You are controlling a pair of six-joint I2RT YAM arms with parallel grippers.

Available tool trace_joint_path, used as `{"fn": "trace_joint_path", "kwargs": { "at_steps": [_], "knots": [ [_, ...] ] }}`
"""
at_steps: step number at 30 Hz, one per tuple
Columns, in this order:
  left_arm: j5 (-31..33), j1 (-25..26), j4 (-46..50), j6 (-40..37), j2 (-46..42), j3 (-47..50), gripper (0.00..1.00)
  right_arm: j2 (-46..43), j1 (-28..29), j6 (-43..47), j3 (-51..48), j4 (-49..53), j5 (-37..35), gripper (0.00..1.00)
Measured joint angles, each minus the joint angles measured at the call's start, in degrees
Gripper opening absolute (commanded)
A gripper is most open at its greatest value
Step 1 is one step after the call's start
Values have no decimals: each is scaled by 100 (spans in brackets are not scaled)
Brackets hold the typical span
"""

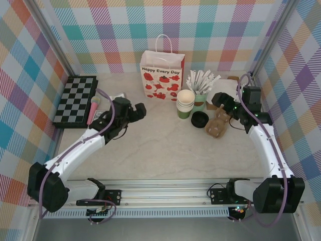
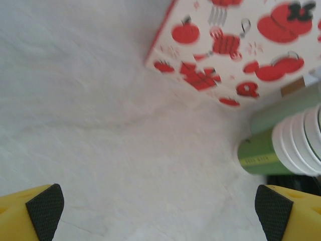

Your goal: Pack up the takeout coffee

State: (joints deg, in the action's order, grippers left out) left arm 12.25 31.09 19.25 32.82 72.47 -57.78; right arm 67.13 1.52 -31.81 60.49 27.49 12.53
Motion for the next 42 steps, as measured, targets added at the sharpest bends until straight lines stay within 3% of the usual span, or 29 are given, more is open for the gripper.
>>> {"fn": "trace_joint_path", "kwargs": {
  "at_steps": [2, 5, 10, 15, 21, 26, 28, 36, 42],
  "knots": [
    [-264, 190, 299, 107, 457, -527, 100, 0, 203, -343, 83, 269, 37, 87],
    [-496, 476, 809, 142, 1241, -1674, 91, -15, 459, -780, 236, 599, -2, 87],
    [-553, 831, 1357, 76, 2396, -3348, 70, -136, 492, -1233, 208, 745, -122, 92],
    [-632, 898, 1941, 37, 3602, -4826, 64, -219, 492, -1294, 208, 763, -240, 99],
    [-610, 994, 2658, -98, 4865, -6398, 54, -223, 492, -1156, 203, 866, -341, 100],
    [-402, 1115, 3351, -225, 5650, -7560, 30, -221, 492, -968, 203, 918, -389, 100],
    [-363, 1130, 3515, -271, 5801, -7796, 23, -221, 492, -922, 203, 933, -396, 100],
    [-293, 1150, 3805, -354, 5845, -7958, 17, -221, 492, -756, 199, 970, -461, 100],
    [-249, 1150, 3919, -409, 5888, -8100, 24, -195, 492, -651, 197, 973, -505, 100]
  ]
}}
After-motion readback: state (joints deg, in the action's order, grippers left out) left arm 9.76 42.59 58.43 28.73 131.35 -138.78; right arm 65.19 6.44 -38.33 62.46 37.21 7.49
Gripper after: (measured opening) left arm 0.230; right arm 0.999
